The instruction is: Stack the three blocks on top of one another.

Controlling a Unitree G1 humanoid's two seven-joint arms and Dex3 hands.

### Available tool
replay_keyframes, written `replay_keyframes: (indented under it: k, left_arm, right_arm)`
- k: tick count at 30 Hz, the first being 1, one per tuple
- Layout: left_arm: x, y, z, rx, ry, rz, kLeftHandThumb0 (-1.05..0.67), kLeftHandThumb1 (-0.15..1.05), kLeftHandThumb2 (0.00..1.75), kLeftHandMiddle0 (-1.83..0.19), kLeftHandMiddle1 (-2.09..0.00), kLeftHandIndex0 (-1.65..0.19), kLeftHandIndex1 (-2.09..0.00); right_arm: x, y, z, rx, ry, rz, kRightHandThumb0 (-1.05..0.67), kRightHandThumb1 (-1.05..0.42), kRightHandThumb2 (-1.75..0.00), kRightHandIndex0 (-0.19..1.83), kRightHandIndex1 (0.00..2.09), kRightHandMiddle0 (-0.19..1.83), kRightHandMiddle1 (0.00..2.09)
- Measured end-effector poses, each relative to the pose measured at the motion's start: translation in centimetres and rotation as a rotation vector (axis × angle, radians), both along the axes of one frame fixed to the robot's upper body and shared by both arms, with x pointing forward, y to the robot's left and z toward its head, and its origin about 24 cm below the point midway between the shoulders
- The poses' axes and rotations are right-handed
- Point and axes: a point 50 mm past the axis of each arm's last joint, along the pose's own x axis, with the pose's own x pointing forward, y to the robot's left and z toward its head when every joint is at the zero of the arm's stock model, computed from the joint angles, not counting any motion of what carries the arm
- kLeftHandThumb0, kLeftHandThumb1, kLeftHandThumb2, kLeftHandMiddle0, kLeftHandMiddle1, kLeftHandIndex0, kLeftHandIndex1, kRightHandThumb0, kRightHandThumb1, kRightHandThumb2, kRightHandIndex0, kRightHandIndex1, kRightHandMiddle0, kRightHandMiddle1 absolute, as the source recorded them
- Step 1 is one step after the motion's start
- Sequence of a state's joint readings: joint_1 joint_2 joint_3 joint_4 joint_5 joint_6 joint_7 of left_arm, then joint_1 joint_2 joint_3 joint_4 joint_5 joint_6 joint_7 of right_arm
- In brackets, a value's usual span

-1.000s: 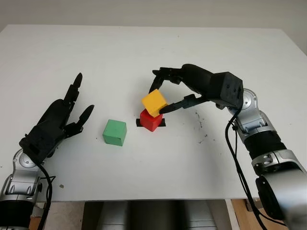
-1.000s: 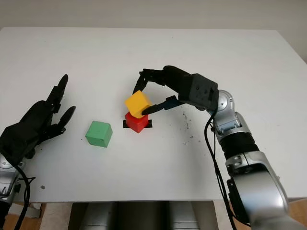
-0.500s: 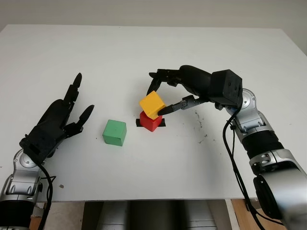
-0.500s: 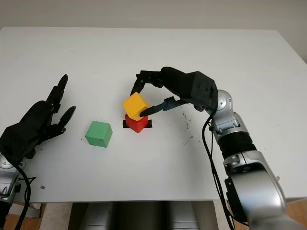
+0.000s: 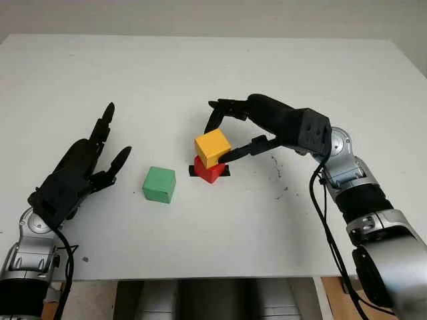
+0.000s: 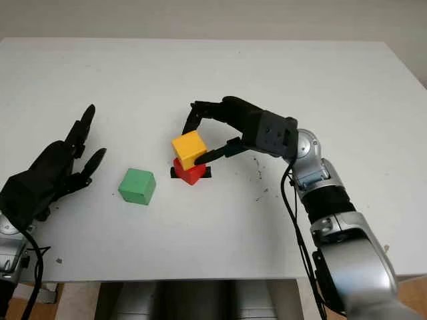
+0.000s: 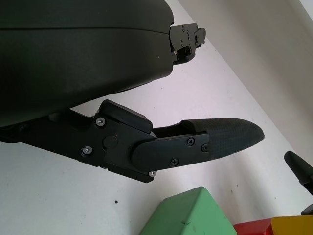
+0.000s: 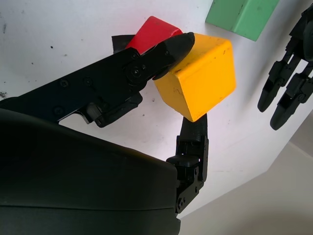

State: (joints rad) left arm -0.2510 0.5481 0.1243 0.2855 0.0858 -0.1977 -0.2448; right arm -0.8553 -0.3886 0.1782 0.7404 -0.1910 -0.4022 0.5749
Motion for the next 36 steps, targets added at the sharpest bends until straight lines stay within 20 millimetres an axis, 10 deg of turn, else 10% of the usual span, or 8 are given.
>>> replay_keyframes:
  k: [20,36]
  left_arm:
    - [0.00,0.00,0.00,0.001,0.000,0.000,-0.88,1.05,0.59,0.19,0.00,0.18,-0.05]
    - [-0.01,-0.05,0.05,0.004,-0.005,-0.004,-0.88,1.05,0.59,0.19,0.00,0.18,-0.05]
  right_arm:
    - [-0.03,0.09,-0.09,-0.047,-0.050,-0.014,-0.49,-0.91,-0.05,0.13,0.05,0.37,1.44]
    - [-0.18,-0.48,-0.50,-0.169,-0.001,0.014,-0.72,-0.82,-0.05,-0.10,0.04,0.13,0.40]
